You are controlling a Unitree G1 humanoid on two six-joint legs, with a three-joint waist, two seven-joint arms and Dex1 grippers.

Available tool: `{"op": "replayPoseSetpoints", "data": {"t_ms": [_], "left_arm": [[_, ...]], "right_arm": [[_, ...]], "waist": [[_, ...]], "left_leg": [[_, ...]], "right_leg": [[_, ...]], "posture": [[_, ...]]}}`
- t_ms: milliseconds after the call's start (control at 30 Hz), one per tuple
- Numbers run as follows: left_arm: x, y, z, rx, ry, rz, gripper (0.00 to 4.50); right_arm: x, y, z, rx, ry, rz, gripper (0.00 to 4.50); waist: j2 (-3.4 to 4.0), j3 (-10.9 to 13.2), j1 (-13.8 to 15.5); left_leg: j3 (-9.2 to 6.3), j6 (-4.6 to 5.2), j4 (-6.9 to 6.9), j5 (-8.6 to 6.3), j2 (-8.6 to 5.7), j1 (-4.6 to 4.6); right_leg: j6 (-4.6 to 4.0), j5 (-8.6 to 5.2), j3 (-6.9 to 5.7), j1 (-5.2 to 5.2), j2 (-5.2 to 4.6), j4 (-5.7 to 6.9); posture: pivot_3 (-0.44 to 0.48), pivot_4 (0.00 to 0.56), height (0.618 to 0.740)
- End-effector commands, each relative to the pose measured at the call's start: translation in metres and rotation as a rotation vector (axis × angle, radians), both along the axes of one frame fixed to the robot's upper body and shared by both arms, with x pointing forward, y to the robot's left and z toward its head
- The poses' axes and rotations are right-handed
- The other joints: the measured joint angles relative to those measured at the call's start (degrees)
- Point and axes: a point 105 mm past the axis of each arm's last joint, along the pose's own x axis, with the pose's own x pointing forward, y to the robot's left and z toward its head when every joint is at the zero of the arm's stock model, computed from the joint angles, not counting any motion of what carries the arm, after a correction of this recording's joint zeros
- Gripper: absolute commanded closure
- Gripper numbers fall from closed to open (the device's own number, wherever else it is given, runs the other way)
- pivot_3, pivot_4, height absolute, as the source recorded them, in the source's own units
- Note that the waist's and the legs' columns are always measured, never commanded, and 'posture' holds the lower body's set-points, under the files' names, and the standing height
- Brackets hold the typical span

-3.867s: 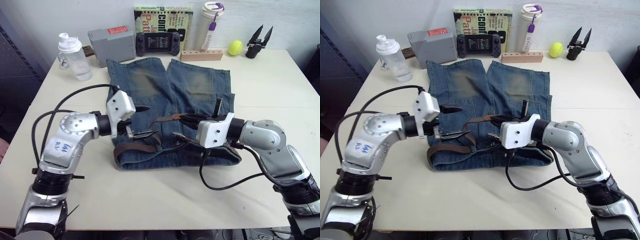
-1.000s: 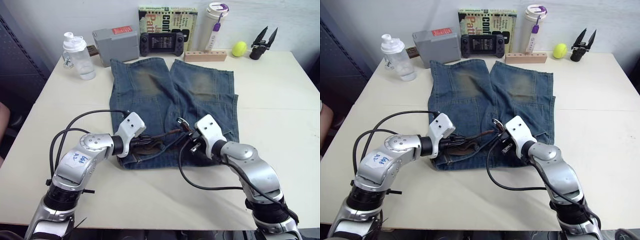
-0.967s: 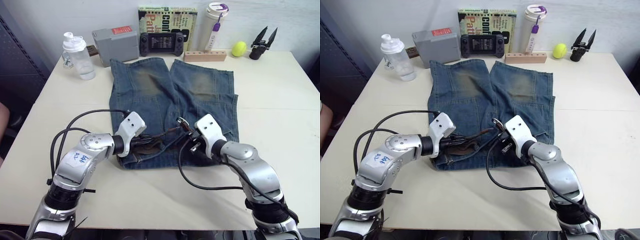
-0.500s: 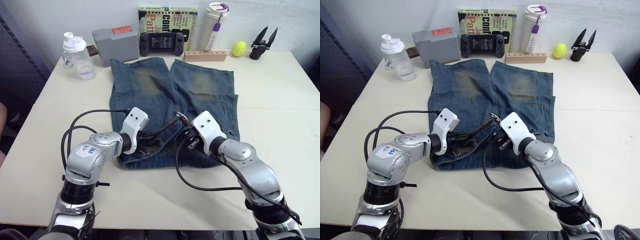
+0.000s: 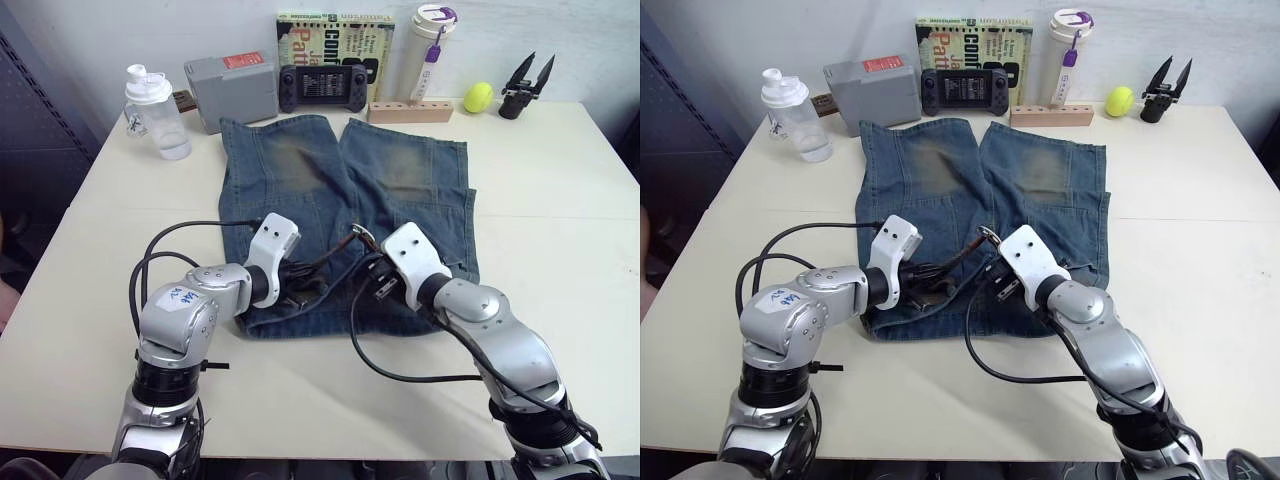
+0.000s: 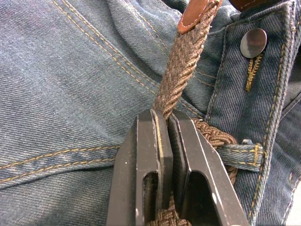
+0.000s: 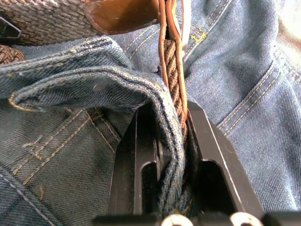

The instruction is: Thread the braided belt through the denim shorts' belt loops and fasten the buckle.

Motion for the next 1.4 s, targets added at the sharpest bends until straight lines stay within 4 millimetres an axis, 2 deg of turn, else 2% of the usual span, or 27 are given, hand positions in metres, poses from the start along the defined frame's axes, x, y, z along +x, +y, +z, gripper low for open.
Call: {"op": "replayPoseSetpoints", "data": {"t_ms": [33, 200, 367, 567, 667, 867, 900, 1067, 1133, 1167, 1267, 1333, 1400], "left_arm": [[0.002, -0.009, 0.011, -0.015, -0.041, -0.02, 4.5], [0.007, -0.014, 0.014, -0.015, -0.059, -0.026, 4.5], [0.009, -0.031, 0.021, -0.032, -0.119, -0.097, 4.5], [-0.007, -0.053, 0.029, -0.125, -0.163, -0.262, 4.5], [-0.011, -0.053, 0.025, -0.125, -0.154, -0.289, 4.5], [-0.003, -0.046, 0.021, -0.111, -0.155, -0.252, 4.5], [-0.003, -0.046, 0.021, -0.111, -0.156, -0.253, 4.5], [-0.004, -0.048, 0.019, -0.107, -0.154, -0.26, 4.5], [-0.003, -0.047, 0.018, -0.102, -0.153, -0.256, 4.5], [-0.003, -0.047, 0.018, -0.1, -0.154, -0.256, 4.5], [-0.003, -0.047, 0.018, -0.098, -0.155, -0.256, 4.5], [-0.002, -0.048, 0.017, -0.087, -0.161, -0.259, 4.5], [-0.002, -0.048, 0.016, -0.076, -0.168, -0.261, 4.5]], "right_arm": [[-0.011, 0.015, 0.008, -0.026, -0.039, 0.087, 4.47], [-0.019, 0.02, 0.0, -0.073, -0.01, 0.149, 4.47], [-0.03, 0.03, -0.012, -0.178, 0.012, 0.267, 4.47], [-0.036, 0.037, -0.016, -0.227, -0.002, 0.347, 4.47], [-0.033, 0.036, -0.012, -0.214, -0.01, 0.337, 4.47], [-0.033, 0.023, -0.007, -0.215, -0.021, 0.324, 4.47], [-0.035, 0.021, -0.004, -0.191, -0.011, 0.329, 3.42], [-0.038, -0.004, 0.024, -0.107, -0.008, 0.305, 1.3], [-0.039, -0.015, 0.047, -0.073, -0.041, 0.32, 0.33], [-0.04, -0.02, 0.057, -0.065, -0.056, 0.331, 0.03], [-0.044, -0.026, 0.076, -0.042, -0.085, 0.375, 0.03], [-0.034, -0.024, 0.088, -0.182, -0.214, 0.405, 0.03], [-0.025, -0.021, 0.085, -0.322, -0.294, 0.433, 0.03]], "waist": [[0.0, 0.0, 0.01], [0.0, 0.0, -0.06], [0.0, 0.0, -0.05], [0.0, 0.0, -0.62], [0.0, 0.0, -0.83], [-0.01, 0.0, -0.98], [0.0, 0.0, -0.93], [0.0, 0.01, -0.72], [0.0, 0.01, -0.56], [0.01, 0.01, -0.45], [0.01, 0.01, -0.11], [0.01, 0.01, -0.01], [0.01, 0.01, -0.04]], "left_leg": [[-0.01, 0.0, 0.0, 0.0, 0.0, 0.0], [0.0, 0.0, -0.03, 0.0, 0.01, 0.0], [0.01, 0.0, -0.03, 0.0, 0.0, 0.0], [0.02, -0.01, -0.07, 0.0, 0.04, 0.01], [0.0, -0.02, -0.09, 0.01, 0.05, 0.01], [-0.03, -0.02, -0.1, 0.01, 0.02, 0.0], [-0.02, -0.02, -0.1, 0.01, 0.02, 0.0], [-0.02, -0.02, -0.08, 0.01, 0.01, -0.01], [-0.03, -0.01, -0.08, 0.01, 0.01, -0.01], [-0.03, -0.01, -0.08, 0.01, 0.01, -0.01], [-0.03, -0.01, -0.09, 0.01, 0.01, -0.01], [-0.03, -0.01, -0.09, 0.01, 0.03, 0.0], [0.01, -0.01, -0.1, 0.01, 0.02, 0.0]], "right_leg": [[0.0, 0.0, 0.0, 0.0, 0.0, 0.0], [0.0, 0.0, 0.0, 0.0, 0.01, -0.02], [0.0, 0.0, 0.0, 0.0, 0.01, -0.03], [0.0, 0.0, -0.03, -0.01, 0.03, -0.07], [-0.01, 0.0, -0.04, -0.01, 0.03, -0.07], [0.0, 0.0, -0.05, -0.01, -0.01, -0.08], [0.0, 0.0, -0.05, -0.01, -0.01, -0.09], [0.0, 0.0, -0.04, 0.0, -0.01, -0.09], [0.0, 0.0, -0.04, 0.0, -0.01, -0.1], [0.0, 0.0, -0.04, 0.01, -0.01, -0.09], [0.0, 0.0, -0.03, 0.01, -0.01, -0.13], [0.0, 0.0, -0.04, 0.01, 0.01, -0.11], [0.0, 0.0, -0.01, 0.0, 0.0, -0.11]], "posture": [[0.0, 0.15, 0.731], [0.0, 0.15, 0.731], [0.0, 0.15, 0.731], [0.0, 0.15, 0.731], [0.0, 0.15, 0.731], [0.0, 0.15, 0.731], [0.0, 0.15, 0.731], [0.0, 0.15, 0.731], [0.0, 0.15, 0.731], [0.0, 0.15, 0.731], [0.0, 0.15, 0.731], [0.0, 0.15, 0.731], [0.0, 0.15, 0.731]]}}
